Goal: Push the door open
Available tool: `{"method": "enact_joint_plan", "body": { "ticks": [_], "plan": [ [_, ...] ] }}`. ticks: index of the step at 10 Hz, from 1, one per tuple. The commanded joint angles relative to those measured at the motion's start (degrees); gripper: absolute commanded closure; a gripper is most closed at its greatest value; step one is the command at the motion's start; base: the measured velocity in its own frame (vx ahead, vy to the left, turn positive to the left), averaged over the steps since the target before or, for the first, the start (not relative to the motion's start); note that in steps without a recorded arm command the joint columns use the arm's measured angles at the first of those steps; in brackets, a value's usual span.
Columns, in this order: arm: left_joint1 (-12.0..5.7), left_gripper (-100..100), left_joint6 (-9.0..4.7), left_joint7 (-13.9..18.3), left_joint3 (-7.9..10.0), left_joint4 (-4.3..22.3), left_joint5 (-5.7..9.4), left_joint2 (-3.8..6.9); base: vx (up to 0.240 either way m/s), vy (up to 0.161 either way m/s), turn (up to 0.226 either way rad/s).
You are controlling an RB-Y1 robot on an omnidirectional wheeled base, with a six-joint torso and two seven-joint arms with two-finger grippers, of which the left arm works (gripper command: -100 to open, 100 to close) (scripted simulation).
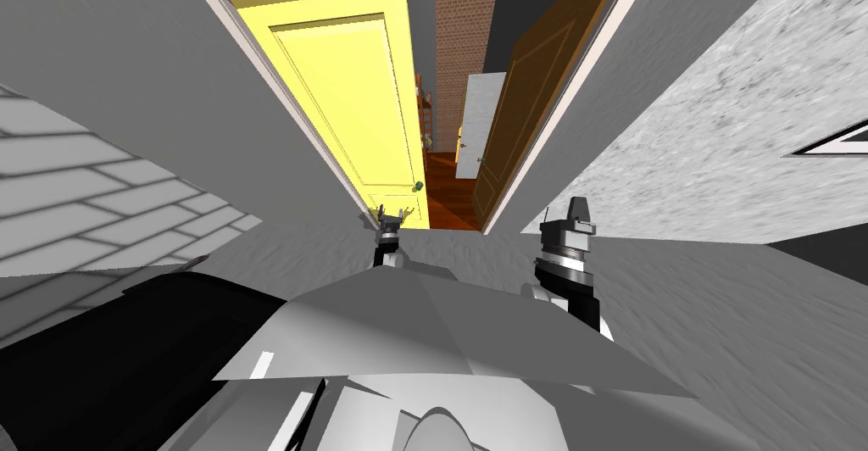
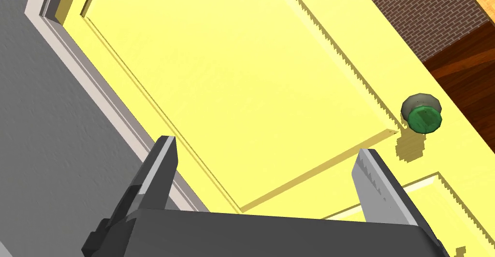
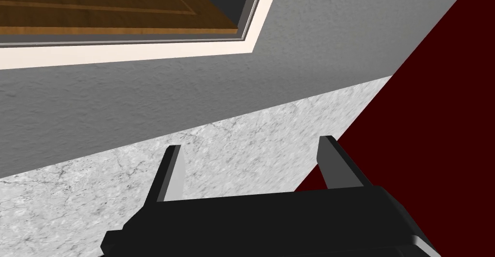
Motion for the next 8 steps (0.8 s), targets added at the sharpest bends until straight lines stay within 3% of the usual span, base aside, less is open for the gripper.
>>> {"method": "enact_joint_plan", "body": {
  "ticks": [1, 8],
  "plan": [
    [-0.64, -100, -0.45, 1.6, -0.06, 1.9, 0.94, -0.08, 0.096, 0.073, -0.123],
    [-3.9, -100, -3.09, 8.5, -0.35, 10.9, 4.91, -0.53, 0.08, 0.067, -0.118]
  ]
}}
